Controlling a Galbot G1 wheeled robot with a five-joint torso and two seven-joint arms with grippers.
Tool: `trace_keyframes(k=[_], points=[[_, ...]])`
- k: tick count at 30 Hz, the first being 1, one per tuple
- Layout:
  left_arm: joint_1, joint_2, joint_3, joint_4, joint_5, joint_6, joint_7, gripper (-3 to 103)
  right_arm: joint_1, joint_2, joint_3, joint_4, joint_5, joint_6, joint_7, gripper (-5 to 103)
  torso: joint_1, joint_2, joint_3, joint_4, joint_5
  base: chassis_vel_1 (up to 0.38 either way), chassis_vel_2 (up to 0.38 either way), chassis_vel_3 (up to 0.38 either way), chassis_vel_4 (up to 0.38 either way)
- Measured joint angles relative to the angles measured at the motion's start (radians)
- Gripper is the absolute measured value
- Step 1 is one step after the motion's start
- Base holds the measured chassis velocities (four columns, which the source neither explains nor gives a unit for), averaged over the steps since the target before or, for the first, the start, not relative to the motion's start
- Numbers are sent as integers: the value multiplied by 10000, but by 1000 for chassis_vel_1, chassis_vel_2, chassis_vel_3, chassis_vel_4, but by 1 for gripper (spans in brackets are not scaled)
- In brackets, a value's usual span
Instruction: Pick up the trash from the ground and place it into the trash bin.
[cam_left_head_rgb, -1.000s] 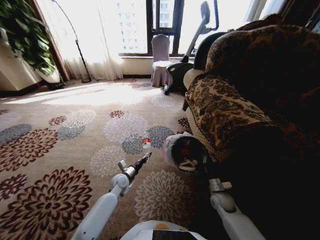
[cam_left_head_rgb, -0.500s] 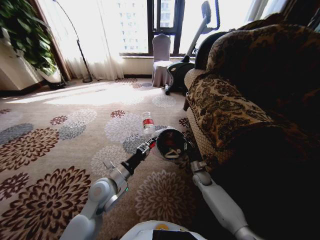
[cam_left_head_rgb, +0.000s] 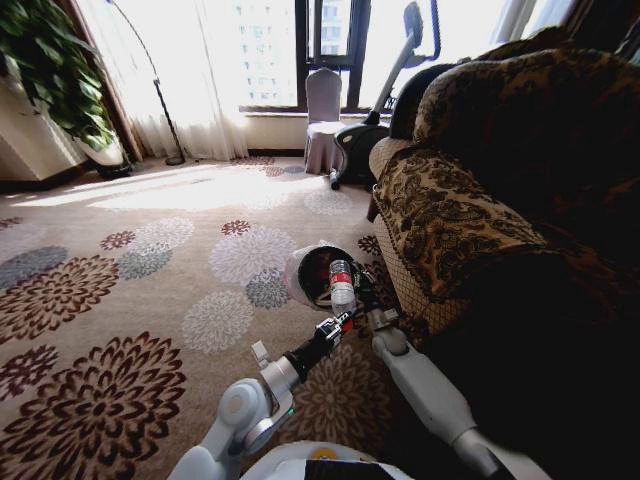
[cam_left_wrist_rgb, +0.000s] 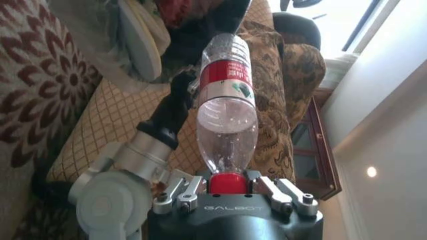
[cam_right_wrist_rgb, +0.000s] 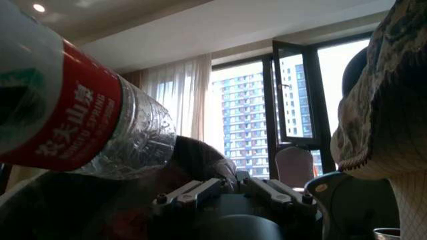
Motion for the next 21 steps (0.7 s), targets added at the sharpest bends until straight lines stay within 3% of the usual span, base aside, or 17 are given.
trace_keyframes(k=[7, 12, 21], points=[[-497, -279, 402, 619, -210, -418, 162, 30, -614, -124, -165, 843, 83, 8, -1, 0, 0, 0, 0, 1, 1, 0, 0, 0, 0], [-586, -611, 641, 943, -518, -1290, 432, 30, -915, -220, -224, 1294, 27, 11, 1, 0, -1, 0, -2, 2, 0, 0, 0, 0, 0], [-514, -942, 625, 1024, -1367, -2222, 747, 30, -834, -234, -166, 1322, -45, 22, -6, 0, -1, 0, -1, 3, 1, 0, 0, 0, 0]])
